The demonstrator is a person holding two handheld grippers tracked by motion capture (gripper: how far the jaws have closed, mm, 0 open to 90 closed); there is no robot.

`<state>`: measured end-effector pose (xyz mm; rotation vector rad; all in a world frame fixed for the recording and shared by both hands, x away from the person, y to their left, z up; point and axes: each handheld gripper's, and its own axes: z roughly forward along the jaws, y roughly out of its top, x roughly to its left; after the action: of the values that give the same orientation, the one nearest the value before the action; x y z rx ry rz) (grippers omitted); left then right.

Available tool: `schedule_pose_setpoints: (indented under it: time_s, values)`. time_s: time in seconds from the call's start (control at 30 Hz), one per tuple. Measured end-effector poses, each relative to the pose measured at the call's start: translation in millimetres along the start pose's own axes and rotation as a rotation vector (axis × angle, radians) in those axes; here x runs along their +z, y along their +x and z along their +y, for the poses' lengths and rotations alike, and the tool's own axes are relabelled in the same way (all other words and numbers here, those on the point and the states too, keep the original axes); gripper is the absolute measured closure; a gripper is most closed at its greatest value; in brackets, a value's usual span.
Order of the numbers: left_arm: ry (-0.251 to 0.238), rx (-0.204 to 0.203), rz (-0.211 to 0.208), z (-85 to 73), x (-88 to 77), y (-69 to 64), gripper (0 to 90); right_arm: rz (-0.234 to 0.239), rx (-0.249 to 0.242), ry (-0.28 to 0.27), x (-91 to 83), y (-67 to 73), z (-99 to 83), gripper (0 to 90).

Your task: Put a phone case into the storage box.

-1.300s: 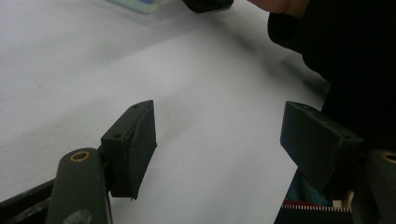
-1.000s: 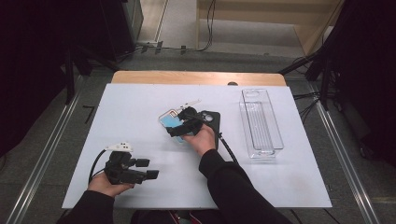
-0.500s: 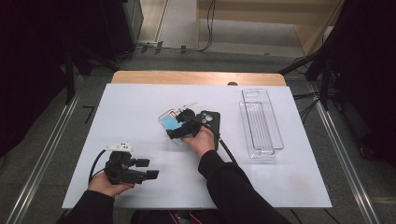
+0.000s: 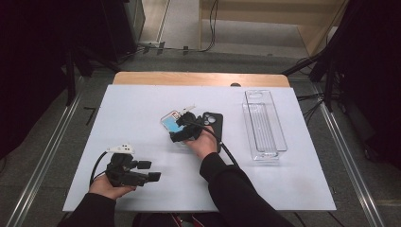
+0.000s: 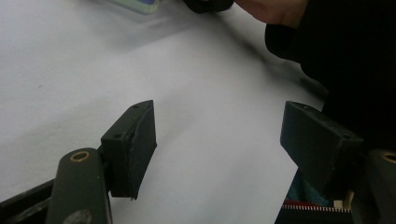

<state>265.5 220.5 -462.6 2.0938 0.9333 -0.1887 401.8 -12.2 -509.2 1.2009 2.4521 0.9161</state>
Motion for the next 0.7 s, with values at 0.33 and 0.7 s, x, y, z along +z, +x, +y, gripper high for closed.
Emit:
schedule_pose_setpoints:
  time_s: [0.33, 0.7]
  values:
    - [-0.001, 0.001, 0.001, 0.1, 0.2, -0.3, 27.2, -0.021, -0.01, 0.0, 0.5, 2.7, -0.7, 12.4]
    - [-0.002, -0.001, 0.001, 0.1, -0.1, -0.4, 27.2, -0.017, -0.002, -0.008, -0.4, 2.6, -1.7, 14.9]
